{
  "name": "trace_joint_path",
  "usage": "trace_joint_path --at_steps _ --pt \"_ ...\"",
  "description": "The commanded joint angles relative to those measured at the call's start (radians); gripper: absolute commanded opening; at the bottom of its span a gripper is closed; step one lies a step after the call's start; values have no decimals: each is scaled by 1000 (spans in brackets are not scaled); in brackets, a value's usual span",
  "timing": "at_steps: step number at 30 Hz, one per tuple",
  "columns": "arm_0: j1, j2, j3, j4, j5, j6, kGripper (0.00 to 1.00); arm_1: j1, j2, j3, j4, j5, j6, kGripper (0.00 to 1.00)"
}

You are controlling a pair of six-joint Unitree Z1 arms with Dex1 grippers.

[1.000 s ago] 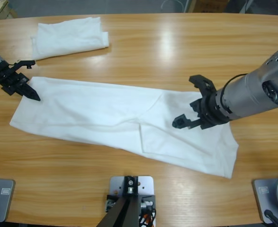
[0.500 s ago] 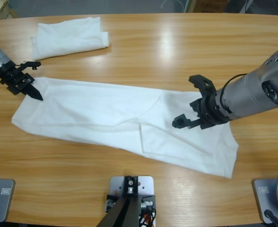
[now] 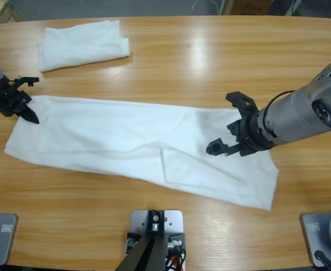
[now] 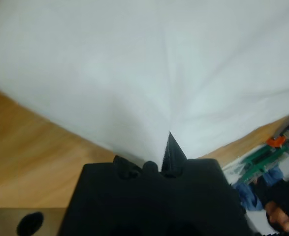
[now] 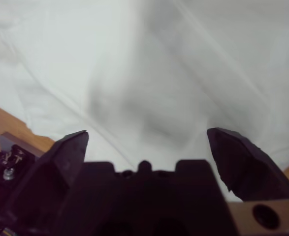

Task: Fold clothes

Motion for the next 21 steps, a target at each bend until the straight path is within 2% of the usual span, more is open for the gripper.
trace_joint_path --at_steps 1,8,14,16,18,21 --pt "134 -104 11 17 212 -176 0 -9 14 29 -10 11 -19 991" --pt "217 -172 -87 155 307 -270 0 -9 15 26 -21 10 -19 991" --pt "223 -209 -324 359 308 -278 0 -9 11 21 -20 3 -20 996" --pt "181 -211 -388 426 296 -279 0 -9 11 22 -21 0 -21 997" --pt "90 -216 -426 479 290 -293 0 -9 11 20 -24 -3 -22 1000" --pt "-32 -231 -417 494 251 -338 0 -9 -1 14 -27 -18 -26 1000"
